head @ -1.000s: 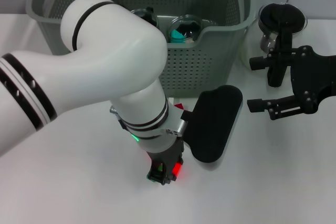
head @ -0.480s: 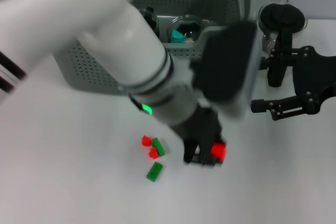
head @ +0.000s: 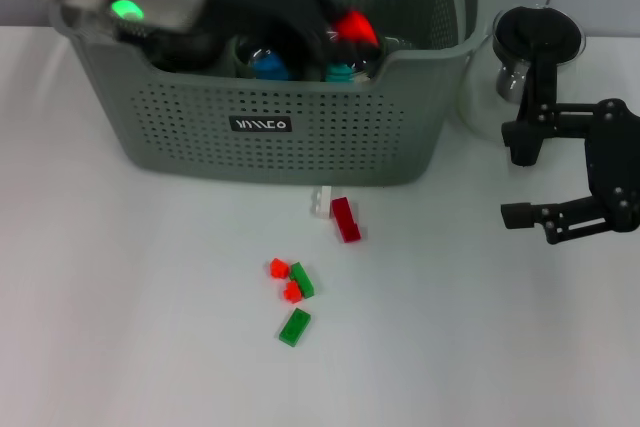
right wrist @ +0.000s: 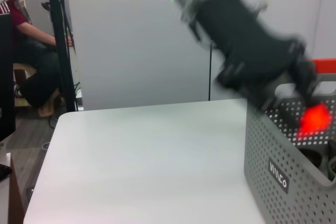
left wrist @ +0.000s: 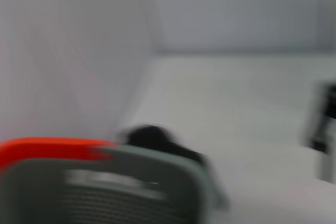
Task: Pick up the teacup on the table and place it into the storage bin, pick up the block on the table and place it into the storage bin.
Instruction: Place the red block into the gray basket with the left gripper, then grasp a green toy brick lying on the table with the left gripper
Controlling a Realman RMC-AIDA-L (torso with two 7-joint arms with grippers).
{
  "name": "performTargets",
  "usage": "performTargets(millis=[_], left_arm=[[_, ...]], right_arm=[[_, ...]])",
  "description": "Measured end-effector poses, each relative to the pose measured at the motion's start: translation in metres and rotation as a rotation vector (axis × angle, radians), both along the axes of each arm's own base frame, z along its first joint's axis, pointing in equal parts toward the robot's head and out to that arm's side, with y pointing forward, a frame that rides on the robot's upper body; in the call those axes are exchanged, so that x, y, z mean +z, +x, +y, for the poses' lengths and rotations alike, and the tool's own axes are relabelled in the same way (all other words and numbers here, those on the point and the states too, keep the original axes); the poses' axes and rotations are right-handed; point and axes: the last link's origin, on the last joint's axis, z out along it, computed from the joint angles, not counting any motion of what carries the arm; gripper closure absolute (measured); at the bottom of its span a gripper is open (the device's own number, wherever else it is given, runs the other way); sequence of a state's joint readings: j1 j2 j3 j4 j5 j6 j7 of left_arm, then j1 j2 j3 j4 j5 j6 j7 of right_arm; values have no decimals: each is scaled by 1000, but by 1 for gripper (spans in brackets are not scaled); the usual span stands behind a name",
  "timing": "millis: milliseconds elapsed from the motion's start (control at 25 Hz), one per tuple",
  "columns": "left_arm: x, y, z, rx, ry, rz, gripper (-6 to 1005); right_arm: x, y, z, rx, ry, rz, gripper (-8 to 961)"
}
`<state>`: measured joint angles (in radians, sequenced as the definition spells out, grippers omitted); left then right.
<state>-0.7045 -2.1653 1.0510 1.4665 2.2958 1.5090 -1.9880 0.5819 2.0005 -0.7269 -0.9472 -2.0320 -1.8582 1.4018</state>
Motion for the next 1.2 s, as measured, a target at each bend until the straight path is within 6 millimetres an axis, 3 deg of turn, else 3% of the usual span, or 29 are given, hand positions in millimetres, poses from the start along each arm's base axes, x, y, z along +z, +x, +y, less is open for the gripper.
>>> performTargets(millis=[200,520,680,880,1040,1200], left_arm=[[31,-20,30,129,139,-98,703],[37,-63,76,409,275,-169,702],[37,-67,81,444,272,-182,663],[39,-63,72,419,281,-186,564],[44,-50,48,362,237,-199,485],[39,-35,6,254,112,-205,320]], right_arm=[[0,1,-2,15,-8,-10,26],[-2,1,-2,23,-25,-33,26],[-4,1,-3,29,-28,-35,26],[-5,3,-4,26,-33,-39,26],[-5,3,-5,21,-37,-38,26],[-7,2,-4,17,-43,-32,26]])
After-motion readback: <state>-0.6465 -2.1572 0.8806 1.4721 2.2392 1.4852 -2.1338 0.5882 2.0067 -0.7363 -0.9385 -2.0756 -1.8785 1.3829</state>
